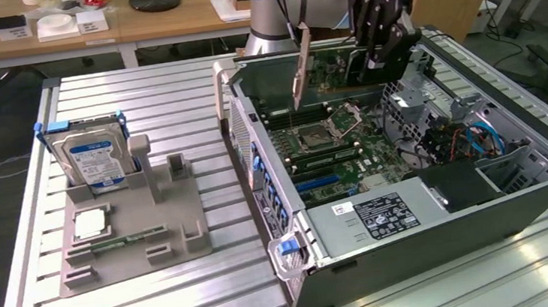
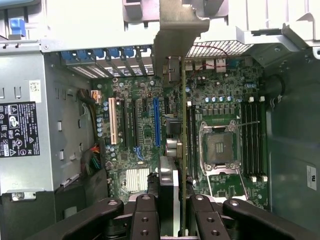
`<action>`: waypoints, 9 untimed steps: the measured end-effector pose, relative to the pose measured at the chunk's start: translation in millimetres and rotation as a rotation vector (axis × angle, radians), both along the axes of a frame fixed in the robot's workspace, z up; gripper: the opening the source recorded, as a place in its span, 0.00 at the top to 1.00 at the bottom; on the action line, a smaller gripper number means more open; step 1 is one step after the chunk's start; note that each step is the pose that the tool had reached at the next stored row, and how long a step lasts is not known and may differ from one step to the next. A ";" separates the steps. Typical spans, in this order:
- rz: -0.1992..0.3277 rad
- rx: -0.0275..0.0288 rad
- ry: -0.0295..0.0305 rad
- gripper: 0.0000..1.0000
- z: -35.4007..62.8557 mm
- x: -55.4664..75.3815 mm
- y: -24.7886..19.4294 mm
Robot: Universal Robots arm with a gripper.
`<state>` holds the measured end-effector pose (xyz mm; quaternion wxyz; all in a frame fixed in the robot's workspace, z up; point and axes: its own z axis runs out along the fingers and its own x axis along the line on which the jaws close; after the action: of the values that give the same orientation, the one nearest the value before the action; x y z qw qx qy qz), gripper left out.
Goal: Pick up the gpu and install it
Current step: 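Insert the gpu into the slot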
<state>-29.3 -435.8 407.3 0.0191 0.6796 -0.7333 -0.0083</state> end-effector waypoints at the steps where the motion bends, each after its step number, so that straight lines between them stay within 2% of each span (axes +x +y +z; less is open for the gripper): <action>1: 0.000 -0.0001 0.0001 0.72 -0.2 0.0 0.0; 9: 0.000 0.0000 0.0000 0.72 -2.4 0.0 -0.1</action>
<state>-29.3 -435.9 405.0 0.0190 0.6796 -0.7333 -0.0083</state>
